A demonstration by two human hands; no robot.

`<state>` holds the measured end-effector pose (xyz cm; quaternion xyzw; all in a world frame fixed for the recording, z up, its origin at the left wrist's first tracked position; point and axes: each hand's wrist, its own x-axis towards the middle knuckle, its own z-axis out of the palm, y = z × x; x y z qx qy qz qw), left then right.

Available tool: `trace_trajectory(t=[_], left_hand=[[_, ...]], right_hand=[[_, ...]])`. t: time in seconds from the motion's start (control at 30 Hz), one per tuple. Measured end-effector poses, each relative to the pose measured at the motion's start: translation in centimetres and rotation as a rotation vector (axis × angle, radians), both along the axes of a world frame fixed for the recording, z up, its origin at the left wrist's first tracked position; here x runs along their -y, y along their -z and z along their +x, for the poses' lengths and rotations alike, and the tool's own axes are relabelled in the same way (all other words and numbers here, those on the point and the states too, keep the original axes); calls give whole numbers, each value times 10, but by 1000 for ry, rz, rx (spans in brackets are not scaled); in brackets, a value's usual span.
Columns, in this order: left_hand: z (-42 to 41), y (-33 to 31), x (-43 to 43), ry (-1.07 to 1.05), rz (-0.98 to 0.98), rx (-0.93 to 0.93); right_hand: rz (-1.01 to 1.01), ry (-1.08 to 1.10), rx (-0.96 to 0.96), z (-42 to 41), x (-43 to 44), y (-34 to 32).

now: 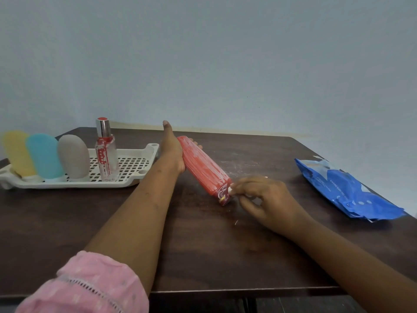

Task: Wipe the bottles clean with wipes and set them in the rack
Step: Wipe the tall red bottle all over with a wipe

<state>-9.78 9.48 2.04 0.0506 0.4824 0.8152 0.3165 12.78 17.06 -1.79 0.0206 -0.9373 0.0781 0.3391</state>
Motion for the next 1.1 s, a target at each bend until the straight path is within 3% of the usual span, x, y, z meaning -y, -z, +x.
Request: trace_trajectory(t=[0.73,0.9,1.1], left_hand=[[-5,2,-2,-7,-8,-10],[-6,0,-4,-28,-9,-16],[-4,-1,-3,-37,-27,-33]], right_hand=[[187,-59,8,-4,1,-2],[305,-127,100,-2,5,0],[153,-11,15,-2,9,-4]])
